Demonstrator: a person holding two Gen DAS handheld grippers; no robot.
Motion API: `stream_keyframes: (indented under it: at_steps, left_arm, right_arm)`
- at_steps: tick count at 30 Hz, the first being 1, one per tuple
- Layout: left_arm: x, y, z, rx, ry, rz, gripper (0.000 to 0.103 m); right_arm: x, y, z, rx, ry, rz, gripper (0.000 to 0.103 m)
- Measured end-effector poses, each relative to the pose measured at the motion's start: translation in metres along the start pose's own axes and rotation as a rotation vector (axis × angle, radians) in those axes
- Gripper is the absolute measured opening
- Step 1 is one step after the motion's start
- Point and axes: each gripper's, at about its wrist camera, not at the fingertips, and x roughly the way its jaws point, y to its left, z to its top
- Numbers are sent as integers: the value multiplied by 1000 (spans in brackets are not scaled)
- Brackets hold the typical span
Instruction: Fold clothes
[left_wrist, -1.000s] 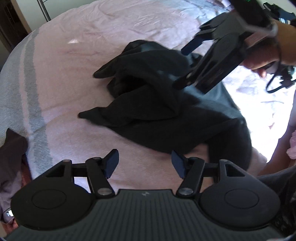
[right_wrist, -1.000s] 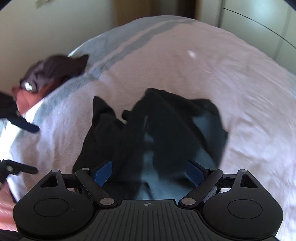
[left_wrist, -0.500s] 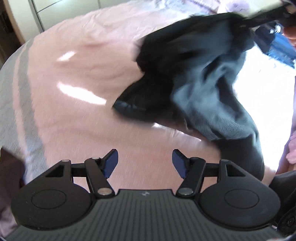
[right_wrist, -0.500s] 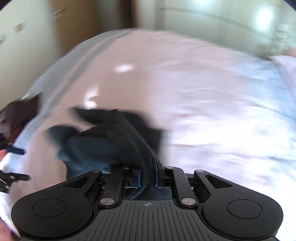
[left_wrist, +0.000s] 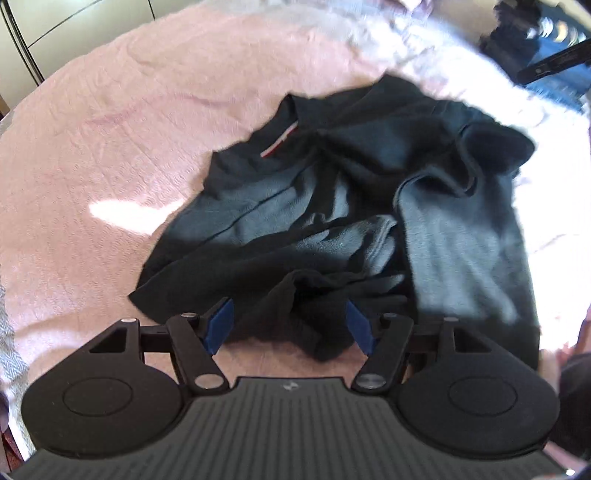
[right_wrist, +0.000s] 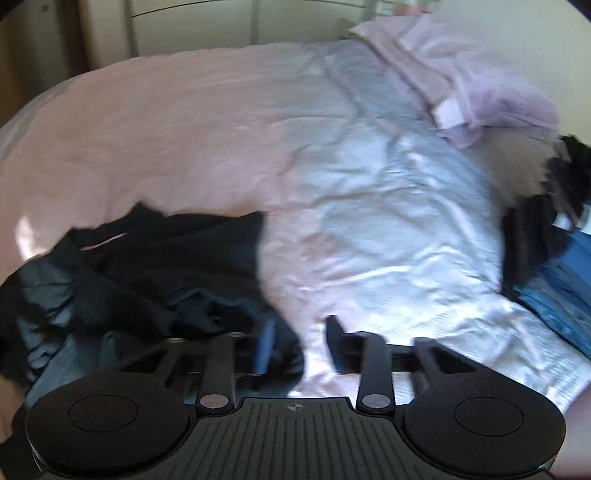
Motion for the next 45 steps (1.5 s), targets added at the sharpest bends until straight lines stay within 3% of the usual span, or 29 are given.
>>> stream_keyframes:
  at_steps: [1, 4, 5, 7, 9, 13, 16, 17, 19, 22, 24, 26, 28, 31, 33, 36, 39, 44, 45]
  left_arm:
    - [12, -5, 5, 10, 18, 11, 63]
    - [45, -17, 14, 75, 85, 49, 62]
    - [53, -21, 14, 108, 111, 58, 57]
    - [59, -23, 14, 145, 140, 88, 4]
    - [55, -20, 13, 149, 142, 133, 5]
    - [9, 22, -5, 24, 88, 201, 5]
    - [-17, 50, -28, -40, 85, 222, 5]
    - [-23, 57, -35, -68, 85, 216, 6]
    - [-32, 69, -48, -116, 84, 195, 6]
    - [-29, 67, -61, -161, 102, 117, 6]
    - [-23, 58, -65, -195, 122, 93, 8]
    - [-28, 38, -64, -155, 111, 84, 23]
    - [-36, 16, -62, -105, 86, 62, 46]
    - [-51, -24, -69, -38, 18, -18, 69]
    - [-51, -47, -71, 4, 6, -133, 70]
    - [-47, -84, -77, 116, 23, -244, 70]
    - [-48, -116, -94, 185, 35, -310, 70]
    - [-38, -150, -106, 277, 50, -91, 70]
    - [-39, -149, -103, 228, 50, -81, 69]
  right_arm:
    - [9, 7, 0, -38, 11, 68, 81]
    - [37, 32, -7, -103, 53, 253, 81]
    - [48, 39, -8, -123, 73, 305, 81]
    - [67, 54, -12, -189, 102, 390, 81]
    - [75, 69, -14, -258, 110, 443, 81]
    - [84, 84, -14, -325, 121, 466, 81]
    - [102, 94, -23, -356, 233, 425, 80]
    - [104, 95, -29, -357, 257, 427, 77]
    - [101, 93, -39, -341, 277, 442, 4]
    - [84, 77, -56, -336, 312, 371, 4]
    - [75, 55, -69, -293, 349, 293, 3]
    - [68, 24, -84, -209, 395, 194, 3]
    - [60, -4, -99, -157, 441, 85, 3]
    - [45, -25, -117, -113, 492, 15, 3]
    - [36, -27, -127, -129, 514, 10, 3]
    - [29, -29, -140, -137, 537, 24, 3]
    - [23, -33, -147, -168, 532, 38, 3]
    - [32, -42, -157, -225, 540, 129, 3]
    - [35, -41, -160, -253, 544, 148, 3]
